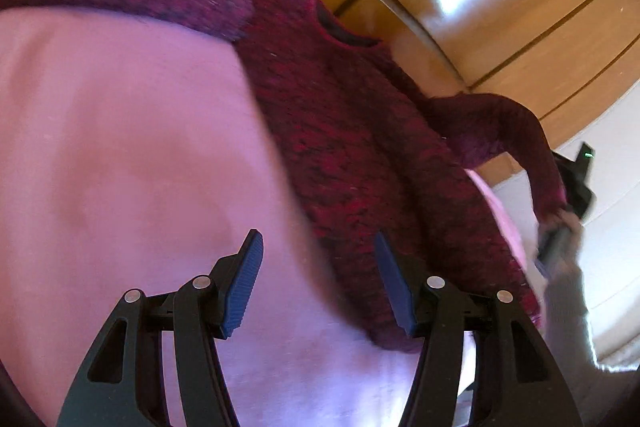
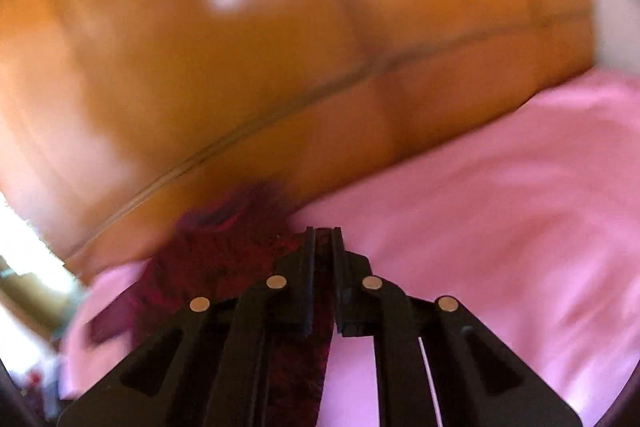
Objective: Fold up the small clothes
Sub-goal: 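Grasp the sweater with both tools and lift it, shaking it out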
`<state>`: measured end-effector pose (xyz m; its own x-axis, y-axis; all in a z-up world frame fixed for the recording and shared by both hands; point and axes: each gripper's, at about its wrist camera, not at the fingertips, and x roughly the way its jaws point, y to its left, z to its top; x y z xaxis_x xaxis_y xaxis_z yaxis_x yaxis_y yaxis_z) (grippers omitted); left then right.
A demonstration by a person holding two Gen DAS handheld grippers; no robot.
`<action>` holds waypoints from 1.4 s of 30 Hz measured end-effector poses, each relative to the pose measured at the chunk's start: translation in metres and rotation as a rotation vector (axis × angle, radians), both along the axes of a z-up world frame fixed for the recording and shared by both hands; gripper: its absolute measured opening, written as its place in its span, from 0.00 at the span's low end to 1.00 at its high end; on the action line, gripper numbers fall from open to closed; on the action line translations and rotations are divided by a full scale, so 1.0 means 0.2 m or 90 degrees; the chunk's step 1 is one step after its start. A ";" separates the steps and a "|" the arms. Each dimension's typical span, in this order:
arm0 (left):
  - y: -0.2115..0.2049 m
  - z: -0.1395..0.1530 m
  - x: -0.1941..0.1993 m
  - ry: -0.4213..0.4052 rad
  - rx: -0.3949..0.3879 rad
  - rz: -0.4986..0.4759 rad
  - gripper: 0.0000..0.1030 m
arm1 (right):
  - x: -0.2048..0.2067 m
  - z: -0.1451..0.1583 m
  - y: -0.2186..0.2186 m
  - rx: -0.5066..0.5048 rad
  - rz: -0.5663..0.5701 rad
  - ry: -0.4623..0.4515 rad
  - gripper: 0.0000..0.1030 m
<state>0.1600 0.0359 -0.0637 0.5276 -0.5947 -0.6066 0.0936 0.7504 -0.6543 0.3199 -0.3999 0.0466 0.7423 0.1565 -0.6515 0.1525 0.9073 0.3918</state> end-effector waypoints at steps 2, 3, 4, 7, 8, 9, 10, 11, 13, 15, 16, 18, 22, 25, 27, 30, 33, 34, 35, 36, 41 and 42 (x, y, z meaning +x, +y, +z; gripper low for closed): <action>-0.01 -0.01 0.01 0.008 -0.046 -0.012 0.55 | 0.09 0.01 -0.12 -0.092 -0.061 0.006 0.07; -0.02 -0.01 0.02 0.009 -0.058 -0.017 0.55 | 0.13 -0.01 -0.16 -0.129 -0.083 0.014 0.22; -0.04 -0.02 0.02 0.010 -0.062 -0.019 0.55 | 0.17 -0.02 -0.21 -0.189 -0.115 0.028 0.62; -0.08 -0.05 0.01 0.031 -0.083 -0.025 0.55 | 0.13 -0.03 -0.28 -0.269 -0.181 0.013 0.76; -0.10 -0.08 0.03 0.041 -0.093 -0.025 0.49 | 0.07 -0.03 -0.33 -0.270 -0.187 0.016 0.76; -0.10 -0.09 0.04 0.047 -0.102 -0.029 0.45 | 0.01 -0.03 -0.35 -0.257 -0.187 0.014 0.75; -0.11 -0.09 0.04 0.050 -0.107 -0.034 0.38 | -0.06 -0.01 -0.33 -0.237 -0.185 0.004 0.74; -0.12 -0.10 0.04 0.048 -0.111 -0.036 0.35 | -0.16 0.01 -0.33 -0.201 -0.172 -0.012 0.74; -0.13 -0.11 0.07 0.047 -0.130 -0.035 0.31 | -0.30 -0.01 -0.28 -0.116 -0.084 -0.002 0.65; -0.12 -0.12 0.08 0.052 -0.146 -0.026 0.25 | -0.48 -0.10 -0.18 0.016 0.024 0.036 0.56; -0.12 -0.12 0.09 0.051 -0.152 -0.022 0.19 | -0.52 -0.16 -0.13 0.060 0.066 0.059 0.50; -0.12 -0.10 0.08 0.046 -0.148 -0.021 0.16 | -0.61 -0.36 0.05 0.155 0.152 0.135 0.46; -0.12 0.04 0.08 0.014 -0.106 -0.031 0.11 | -0.64 -0.66 0.31 0.243 0.224 0.251 0.43; -0.09 0.19 0.07 -0.015 -0.065 -0.037 0.10 | -0.61 -0.68 0.37 0.317 0.248 0.238 0.20; -0.04 0.30 0.07 -0.029 -0.047 -0.038 0.10 | -0.58 -0.62 0.44 0.259 0.267 0.235 0.12; 0.10 0.50 0.04 -0.042 -0.029 -0.031 0.09 | -0.61 -0.40 0.45 0.169 0.274 0.183 0.10; 0.28 0.67 -0.06 -0.050 -0.003 -0.044 0.09 | -0.71 -0.19 0.38 0.108 0.286 0.120 0.10; 0.31 0.68 -0.09 -0.048 0.011 -0.043 0.11 | -0.77 -0.14 0.37 0.067 0.290 0.111 0.10; 0.35 0.67 -0.14 -0.044 0.071 -0.021 0.14 | -0.81 -0.13 0.37 0.032 0.284 0.111 0.10; 0.37 0.64 -0.17 -0.047 0.100 -0.020 0.16 | -0.86 -0.15 0.35 0.014 0.281 0.117 0.12; 0.52 0.30 -0.31 0.027 0.072 0.023 0.47 | -0.90 -0.40 0.27 0.049 0.239 0.176 0.36; 0.54 0.24 -0.34 0.040 0.070 0.034 0.48 | -0.91 -0.45 0.27 0.066 0.230 0.188 0.46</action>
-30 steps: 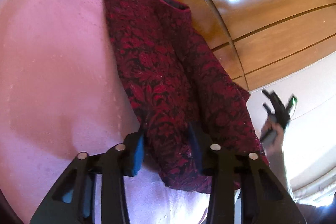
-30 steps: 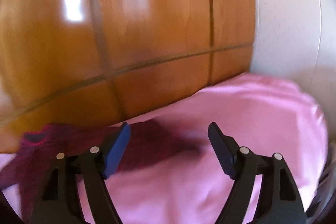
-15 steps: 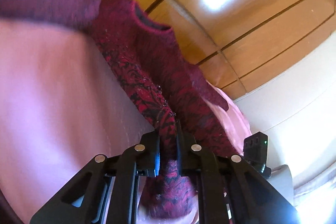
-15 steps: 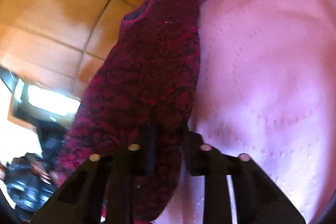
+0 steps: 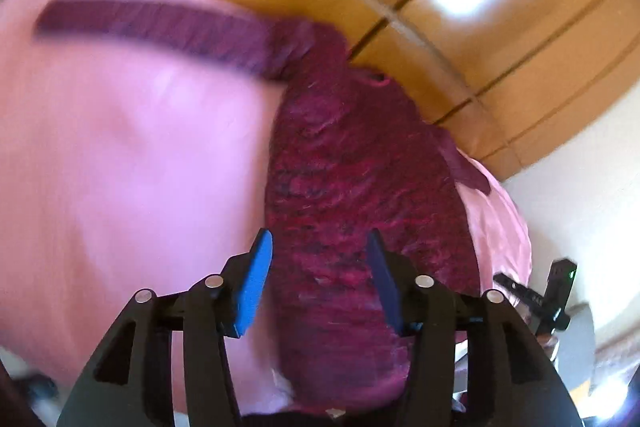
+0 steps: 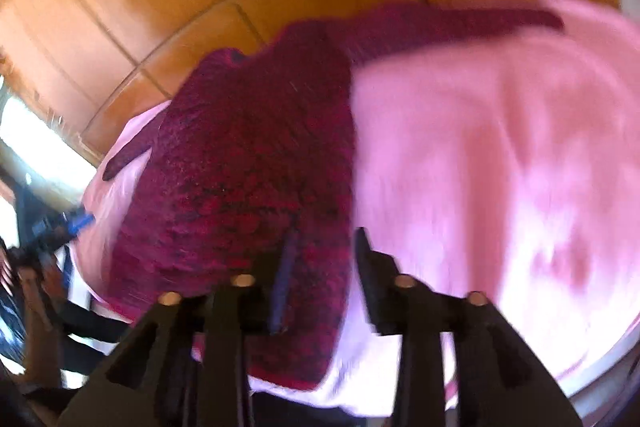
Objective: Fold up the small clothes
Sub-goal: 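Grasp the sweater with both tools and lift it, shaking it out, then lay the sweater flat on the bedspread and release both tools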
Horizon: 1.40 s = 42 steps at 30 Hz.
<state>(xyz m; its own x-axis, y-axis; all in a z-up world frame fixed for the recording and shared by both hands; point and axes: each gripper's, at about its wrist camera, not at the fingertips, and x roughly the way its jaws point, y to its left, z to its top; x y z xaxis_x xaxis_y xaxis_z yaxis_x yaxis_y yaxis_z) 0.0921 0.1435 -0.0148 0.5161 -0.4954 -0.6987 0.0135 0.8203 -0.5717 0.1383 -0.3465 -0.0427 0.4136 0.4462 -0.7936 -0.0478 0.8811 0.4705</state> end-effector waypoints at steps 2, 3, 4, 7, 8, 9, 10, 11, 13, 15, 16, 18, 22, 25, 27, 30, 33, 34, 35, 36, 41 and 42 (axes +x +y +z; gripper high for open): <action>0.02 -0.12 -0.05 0.022 -0.022 0.015 0.55 | -0.02 -0.07 -0.01 0.029 -0.014 0.022 0.47; 0.02 -0.17 -0.07 0.033 -0.034 0.016 0.55 | -0.05 -0.09 -0.02 0.048 -0.017 0.032 0.47; 0.01 -0.23 -0.08 0.045 -0.050 0.010 0.55 | -0.10 -0.10 -0.04 0.067 -0.018 0.042 0.47; -0.04 -0.29 -0.14 0.044 -0.086 -0.009 0.51 | -0.19 -0.12 0.02 0.089 0.001 0.060 0.46; -0.08 -0.30 -0.14 0.042 -0.079 -0.016 0.35 | -0.20 -0.12 0.06 0.084 0.009 0.054 0.41; -0.11 -0.31 -0.14 0.041 -0.055 -0.025 0.24 | -0.23 -0.11 0.08 0.076 0.013 0.051 0.25; -0.15 -0.30 -0.13 0.039 -0.031 -0.031 0.17 | -0.22 -0.11 0.10 0.062 0.019 0.050 0.21; -0.17 -0.28 -0.12 0.029 -0.021 -0.033 0.14 | -0.20 -0.09 0.13 0.036 0.029 0.043 0.19; -0.18 -0.23 -0.14 0.011 0.013 -0.043 0.13 | -0.20 -0.01 0.17 -0.003 0.049 0.011 0.16; -0.19 -0.15 -0.16 -0.015 0.037 -0.059 0.12 | -0.26 0.15 0.14 -0.027 0.060 -0.040 0.13; -0.19 -0.12 -0.19 -0.023 0.053 -0.066 0.12 | -0.29 0.21 0.12 -0.036 0.064 -0.058 0.13; -0.19 -0.11 -0.24 -0.021 0.075 -0.080 0.12 | -0.39 0.27 0.10 -0.054 0.085 -0.070 0.12; -0.16 -0.21 -0.33 0.030 0.107 -0.078 0.12 | -0.55 0.07 0.14 -0.085 0.102 0.013 0.12; -0.15 -0.26 -0.36 0.047 0.116 -0.062 0.13 | -0.61 -0.06 0.17 -0.077 0.104 0.056 0.12; -0.13 -0.21 -0.36 0.033 0.118 -0.042 0.14 | -0.60 -0.07 0.17 -0.059 0.114 0.061 0.13; -0.13 -0.09 -0.33 -0.031 0.123 -0.018 0.38 | -0.50 -0.03 0.08 -0.018 0.100 0.054 0.27; -0.24 0.00 -0.24 -0.096 0.100 -0.037 0.49 | -0.33 0.00 -0.13 -0.011 0.014 0.013 0.30; -0.29 0.00 -0.21 -0.101 0.101 -0.044 0.49 | -0.27 0.00 -0.20 -0.002 -0.020 0.009 0.31; -0.37 -0.01 -0.15 -0.107 0.106 -0.058 0.49 | -0.17 -0.01 -0.31 0.024 -0.077 0.003 0.32; -0.45 -0.01 -0.11 -0.114 0.112 -0.080 0.49 | -0.09 -0.02 -0.40 0.041 -0.115 0.001 0.32; -0.78 -0.12 0.05 -0.122 0.148 -0.156 0.49 | 0.35 -0.12 -0.82 0.136 -0.330 -0.016 0.32; -0.82 -0.14 0.07 -0.120 0.154 -0.165 0.49 | 0.43 -0.13 -0.88 0.144 -0.357 -0.018 0.32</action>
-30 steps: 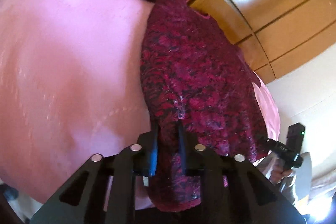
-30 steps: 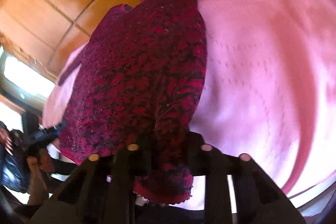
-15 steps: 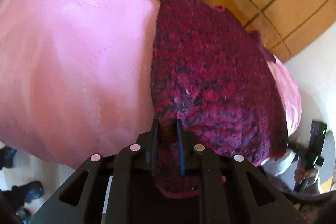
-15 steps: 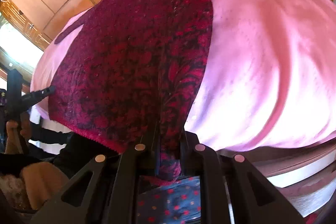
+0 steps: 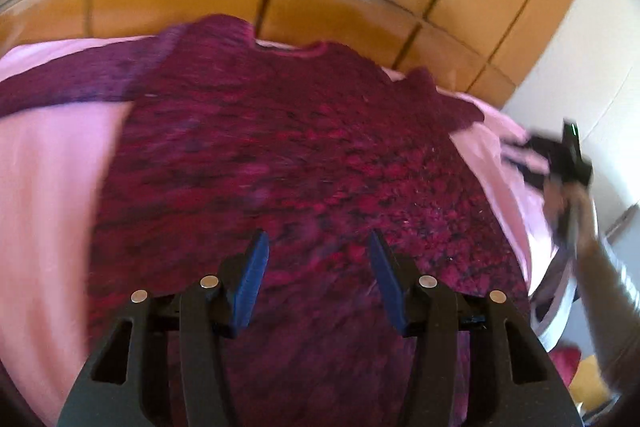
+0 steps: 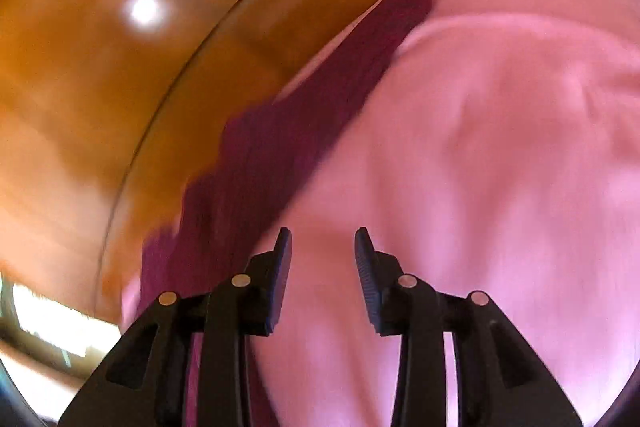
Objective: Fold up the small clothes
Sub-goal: 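Lay the sweater flat on the bedspread and release both tools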
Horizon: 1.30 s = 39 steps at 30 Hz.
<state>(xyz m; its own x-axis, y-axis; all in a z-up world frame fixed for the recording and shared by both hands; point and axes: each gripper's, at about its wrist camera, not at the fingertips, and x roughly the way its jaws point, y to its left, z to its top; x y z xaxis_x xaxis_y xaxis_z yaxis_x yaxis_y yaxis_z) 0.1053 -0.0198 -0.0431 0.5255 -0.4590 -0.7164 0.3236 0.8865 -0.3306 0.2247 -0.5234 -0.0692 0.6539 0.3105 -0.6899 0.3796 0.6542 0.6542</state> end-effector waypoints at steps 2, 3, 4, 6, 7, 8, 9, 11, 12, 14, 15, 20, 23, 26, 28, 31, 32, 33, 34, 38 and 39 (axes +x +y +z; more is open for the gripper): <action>-0.07 -0.05 0.04 0.017 0.005 -0.015 0.49 | 0.17 -0.05 -0.09 0.010 -0.044 0.008 0.32; -0.08 -0.07 0.04 0.025 0.002 -0.017 0.49 | 0.27 -0.08 -0.14 0.015 -0.058 0.020 0.35; -0.09 -0.10 0.06 0.035 -0.001 -0.017 0.49 | 0.33 -0.10 -0.15 0.013 -0.071 0.031 0.35; -0.10 -0.11 0.05 0.035 0.004 -0.014 0.50 | 0.46 -0.17 -0.23 0.016 -0.099 0.050 0.36; -0.11 -0.11 0.05 0.035 0.001 -0.015 0.54 | 0.53 -0.21 -0.25 0.009 -0.113 0.062 0.36; -0.10 -0.11 0.06 0.037 -0.009 -0.015 0.55 | 0.57 -0.22 -0.27 0.004 -0.120 0.064 0.36; -0.10 -0.11 0.06 0.038 -0.015 -0.013 0.56 | 0.62 -0.23 -0.30 -0.003 -0.131 0.067 0.35; -0.09 -0.12 0.06 0.043 -0.021 -0.011 0.57 | 0.71 -0.26 -0.34 -0.006 -0.144 0.072 0.34; -0.10 -0.12 0.06 0.044 -0.022 -0.009 0.57 | 0.73 -0.27 -0.36 -0.014 -0.138 0.074 0.28; -0.11 -0.12 0.06 0.045 -0.022 -0.008 0.57 | 0.78 -0.25 -0.32 -0.072 -0.122 0.092 0.12; -0.11 -0.12 0.06 0.046 -0.022 -0.007 0.57 | 0.76 -0.20 -0.26 -0.107 -0.115 0.086 0.11; -0.08 -0.12 0.06 0.054 -0.039 0.000 0.57 | 0.43 0.13 -0.18 -0.299 -0.140 0.019 0.09; -0.07 -0.13 0.06 0.058 -0.054 0.000 0.57 | 0.24 0.12 -0.18 -0.350 -0.177 0.062 0.08; -0.07 -0.13 0.05 0.055 -0.054 0.002 0.57 | 0.14 -0.08 -0.21 -0.299 -0.187 0.136 0.08; -0.06 -0.12 0.05 0.055 -0.052 0.001 0.57 | 0.10 -0.16 -0.21 -0.270 -0.192 0.145 0.12; 0.03 -0.04 0.04 0.032 -0.070 0.021 0.57 | 0.10 -0.12 -0.20 -0.245 -0.206 0.126 0.52; 0.11 -0.01 0.05 0.027 -0.092 0.045 0.57 | 0.03 -0.06 -0.21 -0.253 -0.219 0.119 0.59; 0.18 0.01 0.06 0.027 -0.110 0.070 0.57 | 0.01 -0.02 -0.20 -0.267 -0.233 0.116 0.61; 0.29 0.02 0.08 0.025 -0.122 0.108 0.57 | -0.02 0.02 -0.18 -0.276 -0.235 0.109 0.62; 0.64 0.02 0.19 0.017 -0.097 0.230 0.57 | -0.06 0.21 0.05 -0.287 -0.149 0.041 0.71; 0.73 0.01 0.22 0.023 -0.099 0.263 0.57 | -0.08 0.24 0.14 -0.283 -0.115 0.023 0.71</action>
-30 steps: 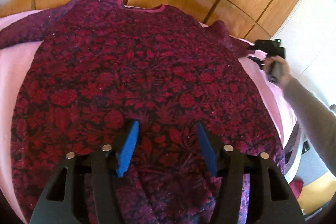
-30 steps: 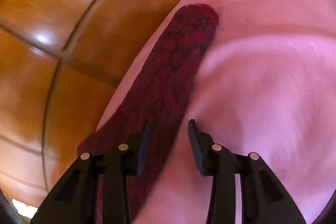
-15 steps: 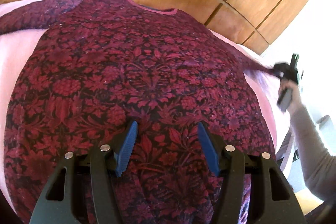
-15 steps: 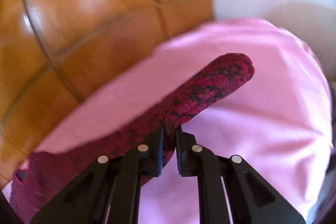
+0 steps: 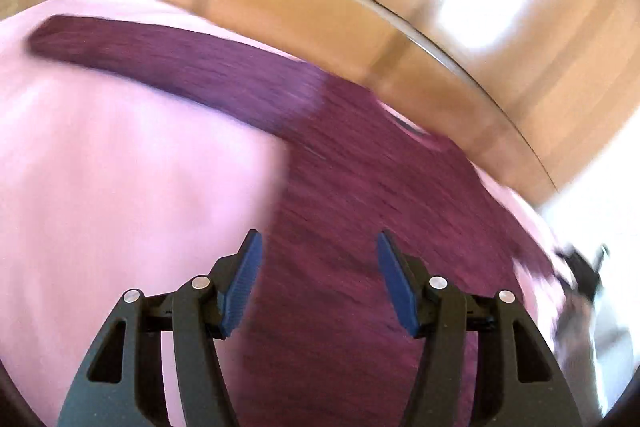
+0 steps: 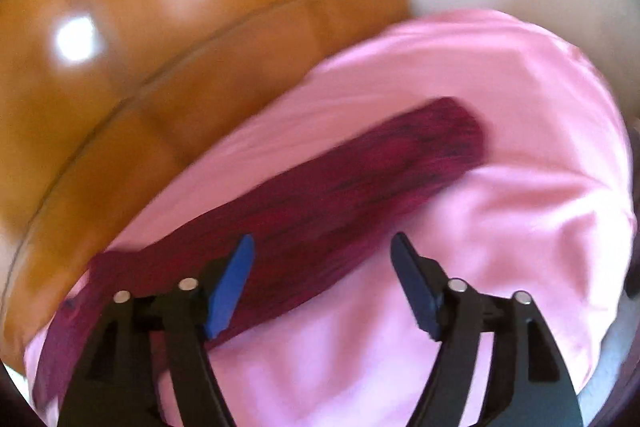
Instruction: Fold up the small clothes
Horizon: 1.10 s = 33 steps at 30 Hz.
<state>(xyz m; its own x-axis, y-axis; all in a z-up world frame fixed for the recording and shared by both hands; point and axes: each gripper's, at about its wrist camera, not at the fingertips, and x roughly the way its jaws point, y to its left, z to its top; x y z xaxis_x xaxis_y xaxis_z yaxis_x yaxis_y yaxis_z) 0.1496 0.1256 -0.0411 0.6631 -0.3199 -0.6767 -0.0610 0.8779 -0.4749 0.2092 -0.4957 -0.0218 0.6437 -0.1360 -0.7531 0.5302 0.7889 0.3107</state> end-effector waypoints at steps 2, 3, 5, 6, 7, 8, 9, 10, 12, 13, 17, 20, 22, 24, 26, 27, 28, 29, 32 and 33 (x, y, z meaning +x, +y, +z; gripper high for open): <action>0.22 -0.03 0.08 0.020 -0.030 0.075 0.57 | -0.02 0.04 0.24 -0.001 0.094 -0.014 0.71; 0.32 -0.04 0.12 0.023 -0.046 0.109 0.57 | -0.03 0.06 0.36 0.000 0.141 -0.022 0.71; 0.48 -0.07 0.19 0.039 -0.064 0.178 0.57 | -0.02 0.06 0.60 0.011 0.235 -0.027 0.71; 0.56 -0.08 0.23 0.038 -0.084 0.192 0.57 | -0.02 0.05 0.75 0.024 0.288 -0.026 0.71; 0.63 -0.09 0.26 0.040 -0.092 0.220 0.57 | -0.02 0.04 0.82 0.029 0.315 -0.025 0.71; 0.72 -0.10 0.30 0.047 -0.099 0.260 0.57 | -0.01 0.02 0.95 0.026 0.354 -0.021 0.71; 0.77 -0.11 0.34 0.045 -0.117 0.268 0.57 | -0.02 0.01 1.06 0.015 0.379 -0.019 0.71; 0.81 -0.12 0.38 0.043 -0.130 0.272 0.57 | -0.02 -0.01 1.16 0.005 0.403 -0.018 0.71; 0.90 -0.15 0.45 0.051 -0.138 0.317 0.57 | -0.01 -0.06 1.27 0.008 0.424 -0.009 0.70; 0.92 -0.16 0.48 0.051 -0.149 0.317 0.57 | 0.01 -0.09 1.30 0.014 0.430 -0.005 0.70; 0.96 -0.18 0.62 0.051 -0.156 0.352 0.53 | 0.06 -0.19 1.36 0.020 0.419 0.019 0.71; 0.97 -0.16 0.65 0.056 -0.115 0.355 0.09 | 0.12 -0.23 1.32 0.035 0.414 0.014 0.71; 0.97 -0.11 0.58 0.019 -0.121 0.365 0.09 | 0.17 -0.24 1.28 0.038 0.414 0.014 0.71; 0.98 -0.06 0.48 -0.027 -0.108 0.363 0.09 | 0.16 -0.25 1.29 0.034 0.415 0.012 0.71; 0.94 -0.07 0.40 -0.019 -0.068 0.357 0.09 | 0.15 -0.27 1.30 0.027 0.413 0.009 0.72; 0.94 -0.10 0.39 0.001 -0.052 0.358 0.09 | 0.16 -0.29 1.31 0.020 0.413 0.010 0.73; 0.93 -0.13 0.39 0.027 -0.028 0.361 0.09 | 0.16 -0.28 1.31 0.015 0.414 0.012 0.75; 0.92 -0.19 0.38 0.053 -0.007 0.360 0.09 | 0.16 -0.28 1.32 0.011 0.416 0.014 0.75; 0.86 -0.17 0.36 0.057 0.021 0.366 0.11 | 0.16 -0.29 1.32 0.010 0.419 0.016 0.75; 0.85 -0.15 0.36 0.065 0.026 0.368 0.13 | 0.16 -0.29 1.32 0.014 0.419 0.017 0.75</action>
